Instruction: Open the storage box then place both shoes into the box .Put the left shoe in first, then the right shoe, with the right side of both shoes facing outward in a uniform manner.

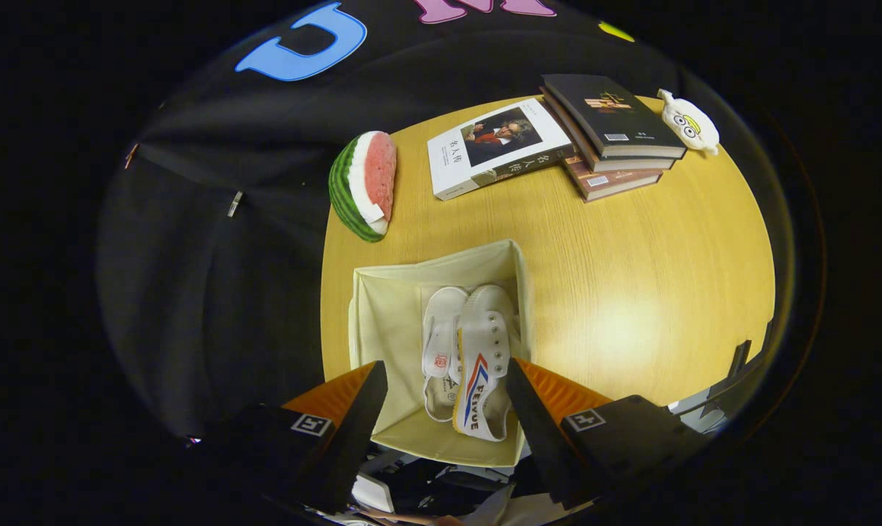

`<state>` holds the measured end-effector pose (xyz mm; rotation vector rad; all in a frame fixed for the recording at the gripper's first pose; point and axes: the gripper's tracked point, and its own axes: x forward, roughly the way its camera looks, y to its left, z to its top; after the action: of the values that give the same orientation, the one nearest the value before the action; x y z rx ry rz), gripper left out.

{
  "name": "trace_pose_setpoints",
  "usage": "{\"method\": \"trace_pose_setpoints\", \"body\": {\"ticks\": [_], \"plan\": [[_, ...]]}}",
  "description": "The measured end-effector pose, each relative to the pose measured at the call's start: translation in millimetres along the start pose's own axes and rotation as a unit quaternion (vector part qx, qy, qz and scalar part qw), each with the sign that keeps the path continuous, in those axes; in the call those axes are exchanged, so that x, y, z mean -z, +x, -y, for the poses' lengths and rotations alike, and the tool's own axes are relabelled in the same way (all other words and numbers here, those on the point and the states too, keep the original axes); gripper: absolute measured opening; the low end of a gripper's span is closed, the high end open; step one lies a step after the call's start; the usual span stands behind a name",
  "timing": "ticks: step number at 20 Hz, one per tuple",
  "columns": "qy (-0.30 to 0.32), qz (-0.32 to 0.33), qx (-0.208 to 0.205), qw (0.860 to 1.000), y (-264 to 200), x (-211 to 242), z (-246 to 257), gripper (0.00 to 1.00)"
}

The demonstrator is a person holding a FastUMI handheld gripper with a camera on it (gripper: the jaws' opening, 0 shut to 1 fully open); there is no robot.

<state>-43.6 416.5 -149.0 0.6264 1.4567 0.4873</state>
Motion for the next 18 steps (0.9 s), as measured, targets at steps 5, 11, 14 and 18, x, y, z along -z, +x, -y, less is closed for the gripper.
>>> {"method": "trace_pose_setpoints", "body": {"ticks": [5,11,14,18], "plan": [[0.009,0.017,-0.015,1.0,-20.6,-5.0,12.7,0.99],[0.02,0.076,-0.006,0.997,-61.2,-29.9,60.1,0.99],[0.011,0.126,0.021,0.992,-85.2,-49.5,95.4,0.99],[0.008,0.199,0.055,0.978,-122.4,-74.5,141.2,0.99]]}}
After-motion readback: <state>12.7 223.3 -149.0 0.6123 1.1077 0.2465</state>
